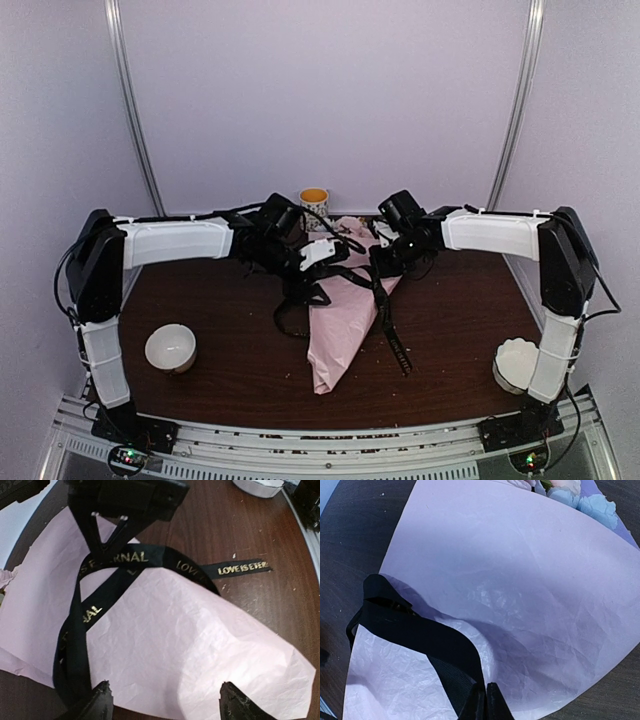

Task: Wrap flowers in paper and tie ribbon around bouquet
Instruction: Cross the ribbon over the folded bouquet.

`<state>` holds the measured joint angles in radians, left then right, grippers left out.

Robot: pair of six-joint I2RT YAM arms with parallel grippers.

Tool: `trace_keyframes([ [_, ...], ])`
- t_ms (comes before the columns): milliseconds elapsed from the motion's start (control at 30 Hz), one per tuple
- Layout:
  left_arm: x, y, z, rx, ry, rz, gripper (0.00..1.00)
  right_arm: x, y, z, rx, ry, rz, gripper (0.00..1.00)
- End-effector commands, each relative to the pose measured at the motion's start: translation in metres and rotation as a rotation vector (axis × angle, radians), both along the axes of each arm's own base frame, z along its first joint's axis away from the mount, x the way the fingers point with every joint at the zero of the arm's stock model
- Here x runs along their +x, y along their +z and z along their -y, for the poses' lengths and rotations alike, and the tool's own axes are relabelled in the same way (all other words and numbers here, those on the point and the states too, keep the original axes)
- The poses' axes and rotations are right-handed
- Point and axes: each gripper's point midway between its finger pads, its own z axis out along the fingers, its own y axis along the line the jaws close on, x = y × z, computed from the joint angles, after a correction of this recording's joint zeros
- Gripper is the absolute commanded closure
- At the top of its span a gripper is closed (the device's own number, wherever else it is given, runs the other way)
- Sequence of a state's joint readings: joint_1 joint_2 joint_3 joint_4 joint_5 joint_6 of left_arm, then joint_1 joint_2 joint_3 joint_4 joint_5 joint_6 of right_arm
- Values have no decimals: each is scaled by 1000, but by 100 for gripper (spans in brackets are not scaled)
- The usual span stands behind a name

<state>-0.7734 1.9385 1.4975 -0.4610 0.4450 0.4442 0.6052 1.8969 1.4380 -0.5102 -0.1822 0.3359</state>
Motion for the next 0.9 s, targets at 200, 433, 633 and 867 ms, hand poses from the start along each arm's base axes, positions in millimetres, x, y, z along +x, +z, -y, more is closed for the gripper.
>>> trace_keyframes([
  [200, 110, 29, -20, 10, 164, 243, 2, 6, 2, -2, 1, 0, 7, 96],
  [433, 100, -3, 15, 9, -43, 106, 2, 8, 4, -6, 23, 2, 2, 96],
  [633, 90, -26, 32, 10, -112, 42, 3, 11, 6, -8, 34, -3, 6, 96],
  [867, 89, -40, 35, 79, -109, 37, 28, 17, 8, -8, 45, -18, 11, 97],
])
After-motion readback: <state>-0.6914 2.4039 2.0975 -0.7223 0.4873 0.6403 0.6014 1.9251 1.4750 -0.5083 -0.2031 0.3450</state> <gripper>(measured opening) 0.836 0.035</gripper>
